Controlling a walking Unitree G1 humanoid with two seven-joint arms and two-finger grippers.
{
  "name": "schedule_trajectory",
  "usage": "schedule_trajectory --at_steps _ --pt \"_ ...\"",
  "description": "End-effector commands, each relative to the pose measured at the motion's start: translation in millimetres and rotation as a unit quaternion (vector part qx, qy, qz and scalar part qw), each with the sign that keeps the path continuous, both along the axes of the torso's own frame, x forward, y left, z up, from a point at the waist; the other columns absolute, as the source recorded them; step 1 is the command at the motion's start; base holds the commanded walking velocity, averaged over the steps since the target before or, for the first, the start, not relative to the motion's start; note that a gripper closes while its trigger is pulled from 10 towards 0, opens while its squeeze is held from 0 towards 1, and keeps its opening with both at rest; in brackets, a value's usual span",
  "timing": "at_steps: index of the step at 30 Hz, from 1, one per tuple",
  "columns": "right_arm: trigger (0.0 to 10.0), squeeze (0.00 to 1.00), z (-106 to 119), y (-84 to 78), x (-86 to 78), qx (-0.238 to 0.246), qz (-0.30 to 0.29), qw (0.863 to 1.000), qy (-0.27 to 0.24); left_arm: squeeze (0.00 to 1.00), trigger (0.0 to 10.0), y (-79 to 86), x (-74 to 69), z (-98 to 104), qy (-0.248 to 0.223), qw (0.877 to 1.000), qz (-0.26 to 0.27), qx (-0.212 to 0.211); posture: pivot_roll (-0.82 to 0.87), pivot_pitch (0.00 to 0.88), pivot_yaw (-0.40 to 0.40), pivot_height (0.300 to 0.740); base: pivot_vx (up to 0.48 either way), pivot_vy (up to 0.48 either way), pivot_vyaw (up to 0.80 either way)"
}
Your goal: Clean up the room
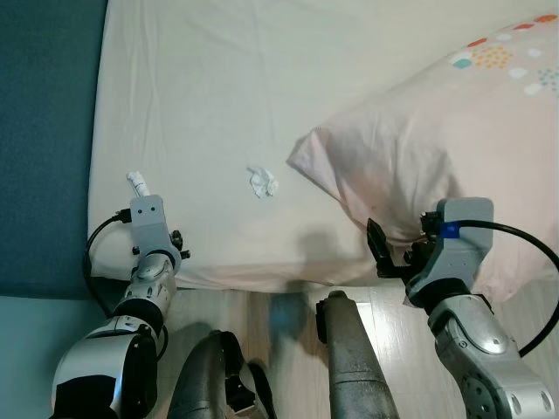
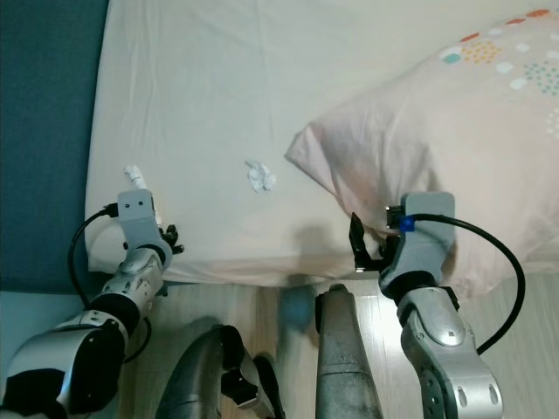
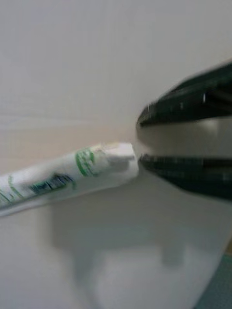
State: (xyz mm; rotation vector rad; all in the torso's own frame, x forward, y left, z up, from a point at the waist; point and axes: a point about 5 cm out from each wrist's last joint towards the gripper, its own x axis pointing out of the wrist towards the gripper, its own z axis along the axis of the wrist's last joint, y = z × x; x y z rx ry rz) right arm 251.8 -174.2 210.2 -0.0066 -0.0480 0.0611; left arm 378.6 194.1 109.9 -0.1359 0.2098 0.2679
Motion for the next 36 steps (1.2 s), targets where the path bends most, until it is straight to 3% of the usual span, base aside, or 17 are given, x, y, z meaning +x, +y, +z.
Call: schedule_trajectory --at_steps 1,8,19,25,26,34,35,36 --pt "10.0 0.00 -2 0.0 -5.1 0.007 0.000 1.000 0.007 0.00 0.0 7.7 -7.1 -12 0.022 1.000 0.009 0.000 -0.37 0.621 0.137 0.615 0.000 0.000 0.00" --pt "10.0 0.00 1 1.8 -2.2 0.012 0.002 1.000 0.003 0.00 0.0 9.8 3.4 10 -0.020 1.000 0.010 -0.014 -0.33 0.597 0.153 0.585 0.000 0.000 0.00" --pt "10.0 0.00 3 6.9 5.7 0.018 0.013 1.000 0.001 0.00 0.0 15.7 8.7 27 -0.065 0.997 0.013 -0.028 -0.30 0.548 0.159 0.555 0.000 0.000 0.00" --pt "10.0 0.00 7 9.4 18.0 0.023 0.025 0.999 -0.012 0.00 0.0 17.4 7.9 32 -0.114 0.991 -0.007 -0.068 -0.26 0.492 0.161 0.535 0.000 0.000 0.00" --pt "10.0 0.00 8 10.1 22.1 0.024 0.029 0.999 -0.017 0.00 0.0 15.8 8.5 36 -0.134 0.987 -0.025 -0.090 -0.25 0.478 0.159 0.525 0.000 0.000 0.00" --pt "10.0 0.00 22 14.5 36.1 0.033 0.053 0.997 -0.047 0.00 0.0 15.8 10.8 58 -0.218 0.964 -0.086 -0.123 -0.21 0.426 0.144 0.500 0.000 0.000 0.00" --pt "10.0 0.00 31 18.4 42.1 0.038 0.070 0.995 -0.065 0.00 1.1 16.4 11.5 76 -0.257 0.955 -0.117 -0.090 -0.19 0.412 0.135 0.490 0.000 0.000 0.00" --pt "10.0 0.00 33 19.2 43.3 0.039 0.074 0.994 -0.068 0.00 1.1 16.2 11.5 80 -0.264 0.953 -0.124 -0.080 -0.19 0.412 0.135 0.485 0.000 0.000 0.00"
